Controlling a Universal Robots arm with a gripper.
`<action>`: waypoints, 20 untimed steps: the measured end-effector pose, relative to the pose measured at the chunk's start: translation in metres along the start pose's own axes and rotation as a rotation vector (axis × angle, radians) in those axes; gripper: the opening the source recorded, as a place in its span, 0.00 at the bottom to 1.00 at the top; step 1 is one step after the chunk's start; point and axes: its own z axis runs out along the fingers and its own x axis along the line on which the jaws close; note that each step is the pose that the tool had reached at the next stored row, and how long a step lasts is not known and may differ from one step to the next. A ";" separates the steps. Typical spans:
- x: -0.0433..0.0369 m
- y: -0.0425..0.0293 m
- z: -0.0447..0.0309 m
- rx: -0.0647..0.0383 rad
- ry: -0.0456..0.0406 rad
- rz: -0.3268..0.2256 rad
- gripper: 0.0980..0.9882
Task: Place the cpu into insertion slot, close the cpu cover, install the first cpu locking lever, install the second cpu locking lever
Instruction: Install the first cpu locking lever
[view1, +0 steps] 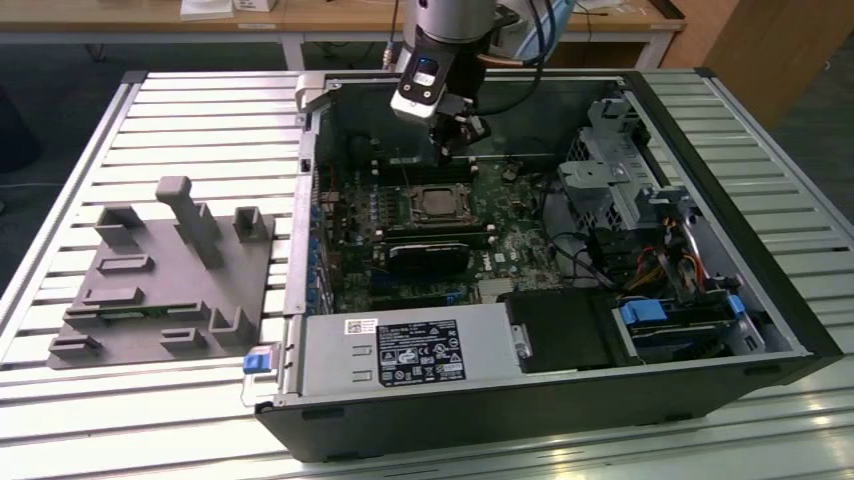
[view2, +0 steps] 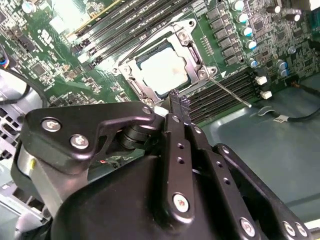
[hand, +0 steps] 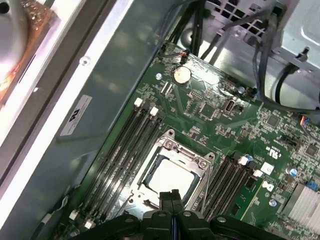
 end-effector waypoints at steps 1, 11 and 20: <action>0.0000 0.0000 0.0000 0.000 0.0003 -0.010 0.01; 0.0000 0.0000 0.0001 0.002 0.0049 -0.180 0.01; 0.0000 0.0000 0.0006 0.004 0.0093 -0.342 0.01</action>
